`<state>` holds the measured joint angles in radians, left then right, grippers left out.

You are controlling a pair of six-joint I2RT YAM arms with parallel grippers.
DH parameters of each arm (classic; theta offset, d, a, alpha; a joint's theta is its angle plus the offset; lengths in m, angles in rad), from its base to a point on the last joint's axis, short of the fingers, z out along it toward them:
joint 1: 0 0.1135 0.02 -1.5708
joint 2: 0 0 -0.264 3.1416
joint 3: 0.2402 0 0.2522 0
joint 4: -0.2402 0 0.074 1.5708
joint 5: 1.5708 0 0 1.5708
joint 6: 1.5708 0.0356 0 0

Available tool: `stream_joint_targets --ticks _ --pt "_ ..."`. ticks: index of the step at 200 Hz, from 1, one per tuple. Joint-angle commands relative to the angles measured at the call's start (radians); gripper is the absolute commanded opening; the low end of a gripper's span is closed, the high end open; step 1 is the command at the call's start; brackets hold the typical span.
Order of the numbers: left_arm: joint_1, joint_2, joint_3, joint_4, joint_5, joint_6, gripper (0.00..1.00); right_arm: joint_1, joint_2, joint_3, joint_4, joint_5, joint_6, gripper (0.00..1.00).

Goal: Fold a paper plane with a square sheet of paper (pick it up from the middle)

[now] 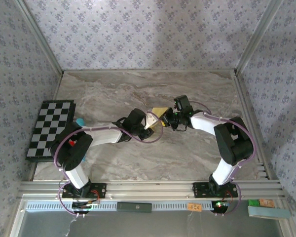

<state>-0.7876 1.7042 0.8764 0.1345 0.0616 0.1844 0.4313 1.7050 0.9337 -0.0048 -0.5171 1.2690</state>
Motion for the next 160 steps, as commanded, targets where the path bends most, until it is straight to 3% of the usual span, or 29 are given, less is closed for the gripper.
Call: stream_joint_targets --ticks 1,56,139,160 --pt "-0.007 0.021 0.005 0.027 0.002 0.046 0.4 -0.008 -0.016 -0.004 -0.035 -0.025 0.02 0.0" --pt "-0.006 0.038 0.015 0.006 0.01 0.056 0.21 -0.009 -0.005 -0.002 -0.06 -0.026 0.013 0.06" --pt "-0.006 0.063 0.023 -0.013 0.065 0.036 0.11 -0.014 -0.01 0.017 -0.147 0.027 -0.05 0.5" --pt "-0.004 0.068 0.017 0.0 0.079 0.014 0.09 -0.018 -0.026 0.019 -0.162 0.045 -0.074 0.56"
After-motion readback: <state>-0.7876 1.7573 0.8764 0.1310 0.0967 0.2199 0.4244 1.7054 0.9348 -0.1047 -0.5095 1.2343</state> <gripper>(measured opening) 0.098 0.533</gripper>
